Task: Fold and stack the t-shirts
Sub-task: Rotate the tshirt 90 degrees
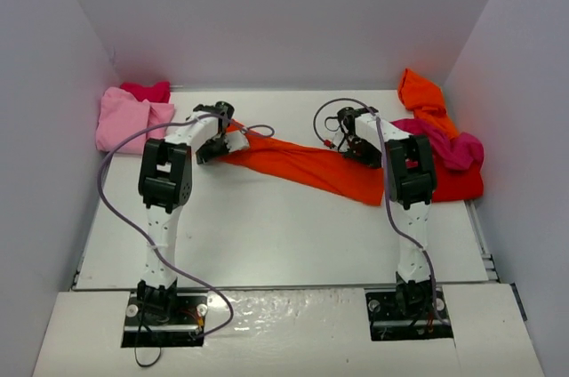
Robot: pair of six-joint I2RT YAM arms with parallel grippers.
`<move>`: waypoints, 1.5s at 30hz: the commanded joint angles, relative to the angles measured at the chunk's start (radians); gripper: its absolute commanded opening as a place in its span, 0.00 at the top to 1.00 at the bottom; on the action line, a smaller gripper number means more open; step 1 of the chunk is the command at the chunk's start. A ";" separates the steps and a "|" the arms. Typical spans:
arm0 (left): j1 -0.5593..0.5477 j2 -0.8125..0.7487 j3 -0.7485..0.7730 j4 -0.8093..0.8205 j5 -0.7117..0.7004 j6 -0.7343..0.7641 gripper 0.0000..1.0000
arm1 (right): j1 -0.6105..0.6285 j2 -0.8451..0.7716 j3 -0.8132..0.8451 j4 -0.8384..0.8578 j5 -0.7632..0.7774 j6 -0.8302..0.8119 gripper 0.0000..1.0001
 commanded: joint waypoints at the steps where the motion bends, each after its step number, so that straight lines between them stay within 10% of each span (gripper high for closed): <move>1: 0.006 0.021 0.111 0.004 0.031 -0.062 1.00 | 0.060 -0.126 -0.217 -0.114 -0.099 0.000 1.00; 23: -0.012 0.381 0.709 -0.122 0.136 -0.109 1.00 | 0.787 -0.287 -0.312 -0.291 -0.290 0.186 1.00; 31: -0.009 0.250 0.531 -0.013 0.147 -0.103 1.00 | 0.783 -0.347 -0.254 -0.280 -0.183 0.225 1.00; 45: -0.065 0.446 0.810 -0.087 0.114 -0.063 1.00 | 0.525 -0.462 -0.169 -0.194 -0.057 0.159 1.00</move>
